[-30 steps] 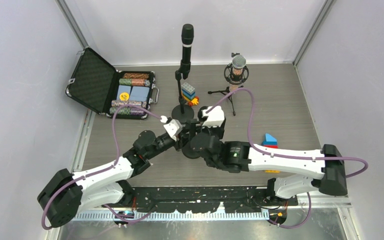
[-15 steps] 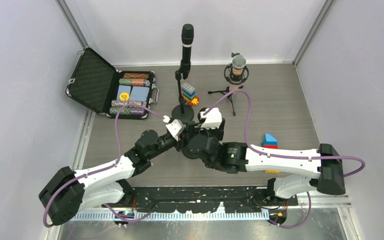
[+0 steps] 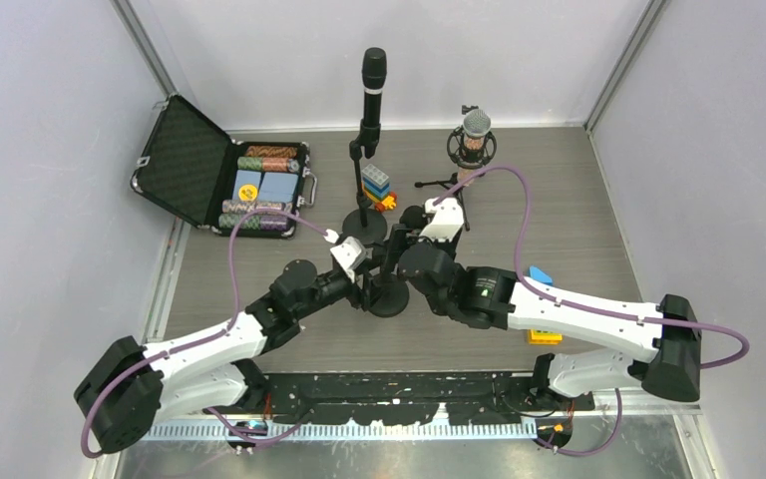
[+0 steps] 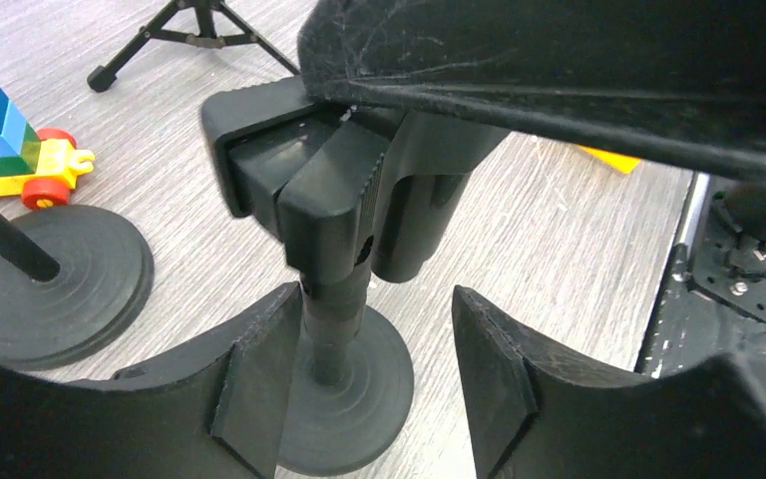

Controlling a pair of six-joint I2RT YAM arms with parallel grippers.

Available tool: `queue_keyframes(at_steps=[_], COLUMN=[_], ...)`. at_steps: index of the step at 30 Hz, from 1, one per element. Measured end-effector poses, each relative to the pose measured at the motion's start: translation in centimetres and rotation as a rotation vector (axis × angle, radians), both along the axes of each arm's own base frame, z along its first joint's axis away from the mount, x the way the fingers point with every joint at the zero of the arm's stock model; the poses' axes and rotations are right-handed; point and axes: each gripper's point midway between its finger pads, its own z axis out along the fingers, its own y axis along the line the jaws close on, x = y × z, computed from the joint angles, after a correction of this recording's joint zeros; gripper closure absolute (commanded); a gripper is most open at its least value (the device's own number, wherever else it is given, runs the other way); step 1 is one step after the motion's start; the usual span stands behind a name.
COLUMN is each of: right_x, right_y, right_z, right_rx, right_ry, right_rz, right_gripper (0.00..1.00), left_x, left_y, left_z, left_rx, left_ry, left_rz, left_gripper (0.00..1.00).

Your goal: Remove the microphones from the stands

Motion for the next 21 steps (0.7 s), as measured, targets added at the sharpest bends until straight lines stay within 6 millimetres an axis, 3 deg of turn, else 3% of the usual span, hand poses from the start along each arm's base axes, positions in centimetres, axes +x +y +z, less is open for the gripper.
queue_keyframes(at_steps=[4,8,11,15,21], right_x=[0.0,-0.2,-0.3,-0.3,-0.3], right_y=[-0.6,-0.3,0.0,0.1,-0.1], right_z=[0.2,0.3,0.3,0.5,0.7], right_rx=[0.028,0.019,-0.004,-0.037,-0.092], right_ry=[0.011,0.016,0.012,0.001,-0.01], right_rz=[0.01,0.052,0.084,0.116,0.141], right_gripper=[0.28,0.3,0.27,0.23,0.22], left_x=[-0.6,-0.8,-0.6,-0.1,0.5], left_y=[0.3,0.8,1.0,1.0,1.5], left_z=[1.4,3.5,4.5,6.0,6.4], left_rx=[-0.036,-0.079,-0.076,-0.072,-0.062], left_ry=[-0.011,-0.053,-0.078,-0.107,-0.141], left_rz=[-0.002,0.003,0.018,0.031,0.046], left_gripper=[0.27,0.17,0.16,0.23,0.18])
